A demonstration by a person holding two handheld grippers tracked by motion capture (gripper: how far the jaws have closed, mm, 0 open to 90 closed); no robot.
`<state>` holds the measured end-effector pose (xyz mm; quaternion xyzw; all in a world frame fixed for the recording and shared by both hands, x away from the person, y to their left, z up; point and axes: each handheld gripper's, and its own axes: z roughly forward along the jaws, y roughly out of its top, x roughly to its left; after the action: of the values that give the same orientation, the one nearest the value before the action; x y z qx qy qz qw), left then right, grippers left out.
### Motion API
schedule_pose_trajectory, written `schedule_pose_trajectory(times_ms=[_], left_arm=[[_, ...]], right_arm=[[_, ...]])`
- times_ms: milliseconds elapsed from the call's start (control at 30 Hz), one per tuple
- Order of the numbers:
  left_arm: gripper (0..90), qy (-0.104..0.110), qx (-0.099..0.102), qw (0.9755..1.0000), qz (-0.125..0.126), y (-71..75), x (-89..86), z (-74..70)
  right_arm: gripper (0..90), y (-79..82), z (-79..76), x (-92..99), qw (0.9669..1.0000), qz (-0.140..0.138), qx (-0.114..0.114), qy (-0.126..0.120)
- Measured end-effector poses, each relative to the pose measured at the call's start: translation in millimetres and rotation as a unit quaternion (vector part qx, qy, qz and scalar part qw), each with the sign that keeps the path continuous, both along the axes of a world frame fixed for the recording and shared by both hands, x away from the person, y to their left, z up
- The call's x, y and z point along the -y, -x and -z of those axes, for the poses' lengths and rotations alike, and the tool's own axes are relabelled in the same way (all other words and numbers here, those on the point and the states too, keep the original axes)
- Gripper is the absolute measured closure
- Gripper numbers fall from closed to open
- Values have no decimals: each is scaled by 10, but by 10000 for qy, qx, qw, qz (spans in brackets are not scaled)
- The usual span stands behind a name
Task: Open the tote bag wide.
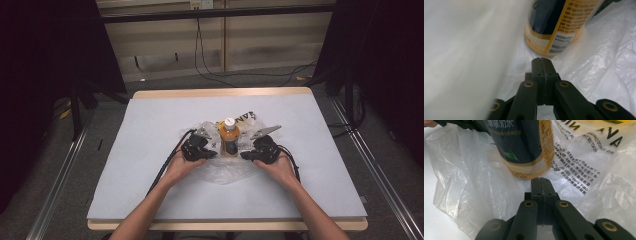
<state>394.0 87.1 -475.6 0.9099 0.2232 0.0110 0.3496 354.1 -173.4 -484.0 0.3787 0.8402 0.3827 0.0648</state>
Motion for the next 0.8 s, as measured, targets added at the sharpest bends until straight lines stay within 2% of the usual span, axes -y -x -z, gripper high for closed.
schedule_pose_trajectory(times_ms=[200,233,267,433,533,600,633,733,800], left_arm=[[900,-285,3,9992,265,59,-60,-42],[900,-199,-35,9996,196,82,-70,-36],[900,-236,-37,9995,207,98,-94,-41],[900,-151,-98,9995,248,197,-201,-33],[900,-215,-85,9993,306,254,-243,-43],[900,-179,-85,9993,326,297,-255,-42],[900,-280,-72,9987,413,305,-269,-56],[900,-249,-105,9987,427,359,-304,-54],[900,-310,-95,9983,476,385,-341,-62]], right_arm=[[900,36,-27,22,9998,-98,-75,137],[900,47,-30,39,9998,-105,-89,152],[900,61,-32,60,9998,-109,-93,163],[900,150,-39,144,9996,-153,-160,153],[900,194,-47,180,9994,-208,-200,169],[900,215,-55,203,9993,-246,-230,190],[900,230,-61,211,9991,-246,-262,208],[900,261,-69,247,9988,-287,-330,226],[900,282,-77,271,9985,-317,-350,263]])
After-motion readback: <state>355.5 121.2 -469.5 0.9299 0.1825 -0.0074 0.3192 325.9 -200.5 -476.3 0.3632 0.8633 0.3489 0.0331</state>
